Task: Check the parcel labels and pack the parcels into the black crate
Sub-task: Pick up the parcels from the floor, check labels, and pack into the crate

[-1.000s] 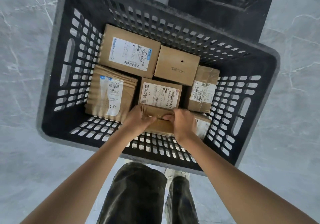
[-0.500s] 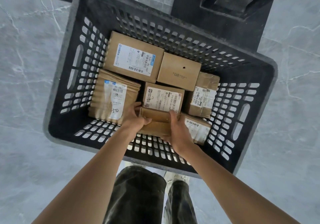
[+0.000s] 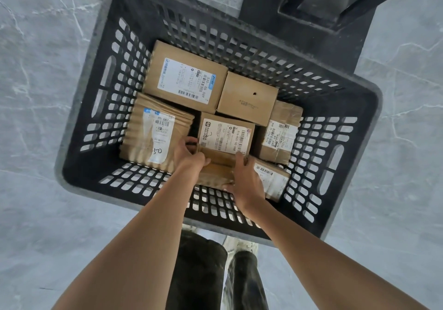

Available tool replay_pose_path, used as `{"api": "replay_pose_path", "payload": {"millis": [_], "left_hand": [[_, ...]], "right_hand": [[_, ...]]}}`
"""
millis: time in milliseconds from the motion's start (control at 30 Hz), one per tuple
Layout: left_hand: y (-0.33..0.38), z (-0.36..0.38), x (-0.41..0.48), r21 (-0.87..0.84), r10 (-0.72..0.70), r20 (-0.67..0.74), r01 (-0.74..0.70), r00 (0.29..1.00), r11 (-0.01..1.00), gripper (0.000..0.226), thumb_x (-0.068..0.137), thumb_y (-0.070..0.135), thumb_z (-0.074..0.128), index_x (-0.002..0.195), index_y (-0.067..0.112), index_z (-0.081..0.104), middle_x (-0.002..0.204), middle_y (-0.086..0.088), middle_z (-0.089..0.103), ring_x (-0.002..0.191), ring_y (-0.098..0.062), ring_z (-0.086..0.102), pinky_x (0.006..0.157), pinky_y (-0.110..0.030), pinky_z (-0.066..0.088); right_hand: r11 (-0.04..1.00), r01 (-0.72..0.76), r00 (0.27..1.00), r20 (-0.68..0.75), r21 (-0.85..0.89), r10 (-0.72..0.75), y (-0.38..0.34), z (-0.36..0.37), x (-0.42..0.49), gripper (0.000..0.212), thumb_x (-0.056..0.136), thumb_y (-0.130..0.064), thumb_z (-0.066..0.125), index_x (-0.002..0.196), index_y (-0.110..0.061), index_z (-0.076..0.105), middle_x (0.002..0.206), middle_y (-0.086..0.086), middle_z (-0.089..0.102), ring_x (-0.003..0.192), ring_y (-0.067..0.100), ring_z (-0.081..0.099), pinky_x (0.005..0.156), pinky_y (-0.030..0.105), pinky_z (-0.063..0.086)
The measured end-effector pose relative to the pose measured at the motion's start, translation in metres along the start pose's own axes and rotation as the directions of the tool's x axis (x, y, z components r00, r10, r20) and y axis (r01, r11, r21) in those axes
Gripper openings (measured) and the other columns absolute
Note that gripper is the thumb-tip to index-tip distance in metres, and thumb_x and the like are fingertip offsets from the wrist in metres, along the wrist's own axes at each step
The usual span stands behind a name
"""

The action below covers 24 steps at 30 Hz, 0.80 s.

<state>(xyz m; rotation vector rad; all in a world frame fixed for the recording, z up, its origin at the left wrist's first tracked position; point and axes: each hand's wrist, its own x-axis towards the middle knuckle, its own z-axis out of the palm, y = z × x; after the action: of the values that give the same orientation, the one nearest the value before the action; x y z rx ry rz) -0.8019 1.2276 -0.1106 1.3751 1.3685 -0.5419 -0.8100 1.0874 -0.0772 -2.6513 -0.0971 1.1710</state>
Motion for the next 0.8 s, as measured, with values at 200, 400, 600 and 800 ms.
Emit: {"api": "replay_pose_path", "payload": {"millis": [200,400,600,800], "left_hand": [[0.0,-0.013,-0.001,0.266,0.094,0.083,-0.113,0.992,0.957,0.067,0.066,0.015,0.083,0.12,0.023,0.045,0.1,0.011,0.052,0.098,-0.016,0.051,0.073,-0.027,0.044],[0.001,-0.032,-0.021,0.723,-0.143,0.301,-0.128,0.943,0.679,0.054,0.079,0.052,0.064,0.112,0.011,0.051,0.11,-0.008,0.056,0.089,-0.017,0.055,0.077,-0.025,0.047],[-0.014,-0.036,-0.03,0.633,-0.015,0.293,-0.182,0.956,0.752,0.039,0.088,0.039,0.059,0.099,0.002,0.052,0.082,0.0,0.053,0.066,-0.007,0.049,0.049,-0.017,0.032],[-0.02,-0.026,-0.013,0.57,0.014,0.221,-0.141,0.975,0.81,0.046,0.084,0.024,0.066,0.122,0.004,0.051,0.11,-0.009,0.056,0.08,-0.011,0.052,0.058,-0.017,0.04]], "right_hand": [[0.999,-0.002,1.0,-0.013,0.035,0.002,0.003,0.001,0.0,0.074,0.076,-0.014,0.077,0.13,-0.023,0.026,0.13,0.011,0.035,0.092,0.025,0.061,0.069,0.03,0.054],[0.987,0.016,0.995,-0.098,0.163,0.0,0.008,0.012,-0.011,0.075,0.072,-0.006,0.077,0.126,-0.025,0.027,0.132,0.006,0.034,0.076,0.017,0.06,0.047,0.017,0.046],[0.986,0.012,0.992,-0.126,0.166,0.009,0.006,0.015,-0.01,0.071,0.074,-0.006,0.076,0.122,-0.025,0.027,0.129,0.008,0.035,0.075,0.022,0.063,0.057,0.031,0.057],[0.994,-0.046,0.998,-0.035,0.095,0.05,-0.004,0.025,0.0,0.075,0.076,-0.004,0.074,0.129,-0.023,0.023,0.133,0.016,0.029,0.082,0.021,0.059,0.073,0.033,0.058]]}}
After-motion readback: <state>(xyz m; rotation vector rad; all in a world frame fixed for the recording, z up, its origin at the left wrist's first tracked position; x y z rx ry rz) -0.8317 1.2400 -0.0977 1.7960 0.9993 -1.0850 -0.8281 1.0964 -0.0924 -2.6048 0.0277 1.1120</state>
